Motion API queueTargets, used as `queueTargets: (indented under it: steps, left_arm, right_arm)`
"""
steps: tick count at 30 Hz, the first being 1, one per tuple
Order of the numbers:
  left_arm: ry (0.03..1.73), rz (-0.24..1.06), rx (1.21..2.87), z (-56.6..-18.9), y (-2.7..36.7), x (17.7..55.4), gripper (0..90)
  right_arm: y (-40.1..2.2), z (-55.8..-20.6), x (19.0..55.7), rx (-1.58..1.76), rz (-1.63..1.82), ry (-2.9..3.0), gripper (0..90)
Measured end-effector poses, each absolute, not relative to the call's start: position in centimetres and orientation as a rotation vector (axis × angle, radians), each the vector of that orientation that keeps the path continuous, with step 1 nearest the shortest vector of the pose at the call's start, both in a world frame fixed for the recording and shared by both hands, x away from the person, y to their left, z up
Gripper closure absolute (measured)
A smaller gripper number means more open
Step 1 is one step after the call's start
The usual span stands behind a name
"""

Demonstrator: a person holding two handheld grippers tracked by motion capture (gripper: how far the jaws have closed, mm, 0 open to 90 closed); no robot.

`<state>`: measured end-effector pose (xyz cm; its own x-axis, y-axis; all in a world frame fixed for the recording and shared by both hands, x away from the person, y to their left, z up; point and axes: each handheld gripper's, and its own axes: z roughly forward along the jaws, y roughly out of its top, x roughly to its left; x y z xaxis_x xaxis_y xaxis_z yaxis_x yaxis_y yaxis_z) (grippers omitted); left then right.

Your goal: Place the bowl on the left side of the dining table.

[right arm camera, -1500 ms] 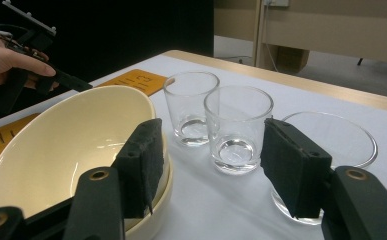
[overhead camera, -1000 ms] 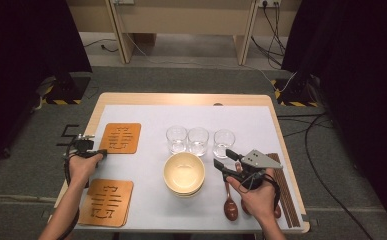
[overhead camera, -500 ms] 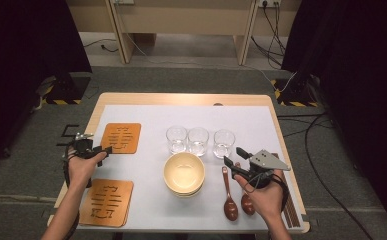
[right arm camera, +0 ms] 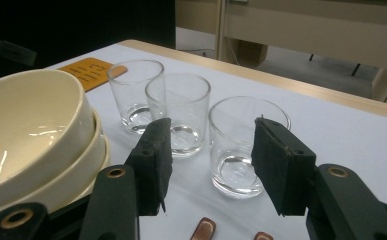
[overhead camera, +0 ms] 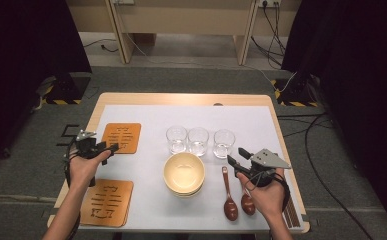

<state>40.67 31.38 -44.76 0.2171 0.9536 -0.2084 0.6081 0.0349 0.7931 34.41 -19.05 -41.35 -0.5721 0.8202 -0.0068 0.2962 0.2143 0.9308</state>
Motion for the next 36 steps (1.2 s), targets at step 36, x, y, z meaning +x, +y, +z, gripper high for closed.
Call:
queueTargets:
  steps: [36]
  left_arm:
    - [1.165,0.390,1.787,-41.8,22.4,36.2,47.1]
  right_arm:
    - [-18.7,-41.7,34.8,1.033,1.316,2.017,51.3]
